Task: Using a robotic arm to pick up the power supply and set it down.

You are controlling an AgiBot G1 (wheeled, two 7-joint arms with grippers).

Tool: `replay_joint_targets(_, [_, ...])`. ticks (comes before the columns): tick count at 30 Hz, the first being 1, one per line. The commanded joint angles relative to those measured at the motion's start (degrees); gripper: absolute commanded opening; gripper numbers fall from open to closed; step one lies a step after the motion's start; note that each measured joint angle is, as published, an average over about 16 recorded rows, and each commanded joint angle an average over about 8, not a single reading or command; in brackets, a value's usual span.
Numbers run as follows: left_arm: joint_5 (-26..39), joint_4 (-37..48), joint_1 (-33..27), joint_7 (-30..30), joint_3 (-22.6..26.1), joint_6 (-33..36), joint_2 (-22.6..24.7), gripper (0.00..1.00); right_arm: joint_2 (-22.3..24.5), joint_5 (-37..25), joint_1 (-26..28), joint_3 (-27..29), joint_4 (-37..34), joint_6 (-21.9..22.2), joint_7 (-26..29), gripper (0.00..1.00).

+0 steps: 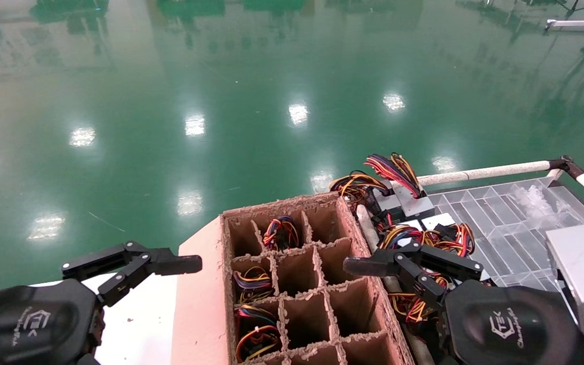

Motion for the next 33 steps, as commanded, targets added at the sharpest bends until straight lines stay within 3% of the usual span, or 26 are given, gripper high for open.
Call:
replay_joint_targets(1, [0.0, 0.0, 0.0, 0.0, 0.0, 0.0, 0.0, 0.39, 0.0, 0.0, 0.0, 0.0, 0.0, 0.0, 0.0, 1.00])
replay_joint_targets(4, [0.0, 0.0, 0.0, 0.0, 0.0, 0.0, 0.0, 0.25, 0.0, 0.0, 0.0, 0.0, 0.0, 0.0, 0.0, 1.00])
replay_joint_targets(6, [0.0, 0.0, 0.0, 0.0, 0.0, 0.0, 0.0, 0.02, 0.0, 0.0, 0.0, 0.0, 0.0, 0.0, 0.0, 1.00])
replay_joint_targets(7, [0.0, 0.0, 0.0, 0.0, 0.0, 0.0, 0.0, 0.00, 0.0, 0.0, 0.0, 0.0, 0.0, 0.0, 0.0, 1.00])
replay_joint_targets(33, [0.0, 0.0, 0.0, 0.0, 0.0, 0.0, 0.0, 0.00, 0.0, 0.0, 0.0, 0.0, 0.0, 0.0, 0.0, 1.00])
